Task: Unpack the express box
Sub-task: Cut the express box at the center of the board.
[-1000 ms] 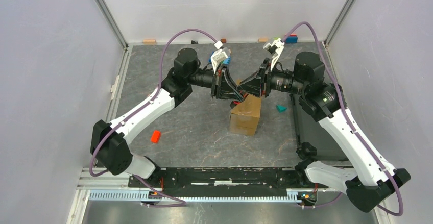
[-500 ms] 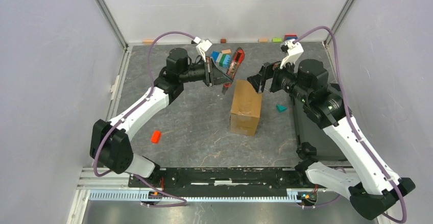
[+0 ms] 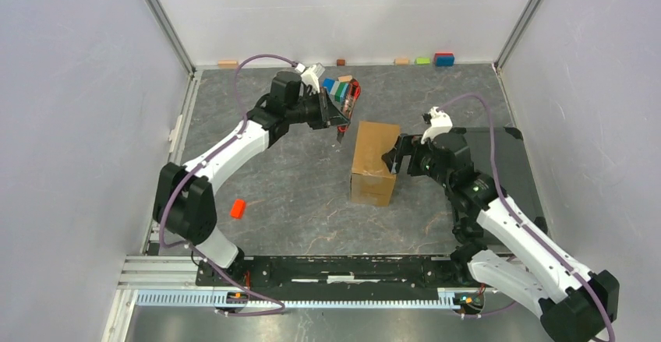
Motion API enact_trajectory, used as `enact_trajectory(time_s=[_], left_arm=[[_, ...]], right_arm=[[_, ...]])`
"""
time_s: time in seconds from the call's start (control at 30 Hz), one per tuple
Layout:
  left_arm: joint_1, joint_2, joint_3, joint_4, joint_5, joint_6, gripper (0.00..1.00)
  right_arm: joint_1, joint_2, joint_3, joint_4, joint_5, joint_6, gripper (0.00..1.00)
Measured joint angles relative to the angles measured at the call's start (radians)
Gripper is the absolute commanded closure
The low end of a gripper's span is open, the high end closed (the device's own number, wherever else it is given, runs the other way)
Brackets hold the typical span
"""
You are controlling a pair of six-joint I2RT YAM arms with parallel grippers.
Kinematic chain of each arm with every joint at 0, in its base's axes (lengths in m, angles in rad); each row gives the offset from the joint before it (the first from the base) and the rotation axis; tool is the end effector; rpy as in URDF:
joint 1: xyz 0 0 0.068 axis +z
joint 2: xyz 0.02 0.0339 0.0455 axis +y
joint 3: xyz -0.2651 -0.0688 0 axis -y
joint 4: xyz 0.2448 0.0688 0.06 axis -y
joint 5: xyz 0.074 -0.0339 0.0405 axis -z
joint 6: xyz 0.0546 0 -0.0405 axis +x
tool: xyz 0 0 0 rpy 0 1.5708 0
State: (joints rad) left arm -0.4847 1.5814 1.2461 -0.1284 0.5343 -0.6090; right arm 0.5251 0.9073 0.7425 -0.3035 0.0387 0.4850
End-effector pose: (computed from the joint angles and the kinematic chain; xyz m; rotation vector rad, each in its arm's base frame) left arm 0.3250 -0.2026 0.3006 0.2305 2.1789 -1.1993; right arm 0.1938 0.1098 0.2834 -0.0170 2.0907 0.5865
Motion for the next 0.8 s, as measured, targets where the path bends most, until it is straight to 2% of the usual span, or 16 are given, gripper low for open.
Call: enact_trajectory(time_s=[0.3, 0.6, 0.8], left_arm=[[-0.029, 0.145, 0.109, -0.086, -0.038, 0.004, 0.98], [-0.065, 0.155, 0.122, -0.101, -0.031, 0.004, 0.98], [-0.063, 0.155, 0.122, -0.101, -0.026, 0.004, 0.98]], right_arm=[[0.074, -0.075, -0.167, 0.203, 0.038, 0.154, 0.02], [0.182, -0.154, -0.303, 0.349, 0.087, 0.277, 0.02], [0.323, -0.148, -0.335, 0.412, 0.204, 0.325, 0.02]])
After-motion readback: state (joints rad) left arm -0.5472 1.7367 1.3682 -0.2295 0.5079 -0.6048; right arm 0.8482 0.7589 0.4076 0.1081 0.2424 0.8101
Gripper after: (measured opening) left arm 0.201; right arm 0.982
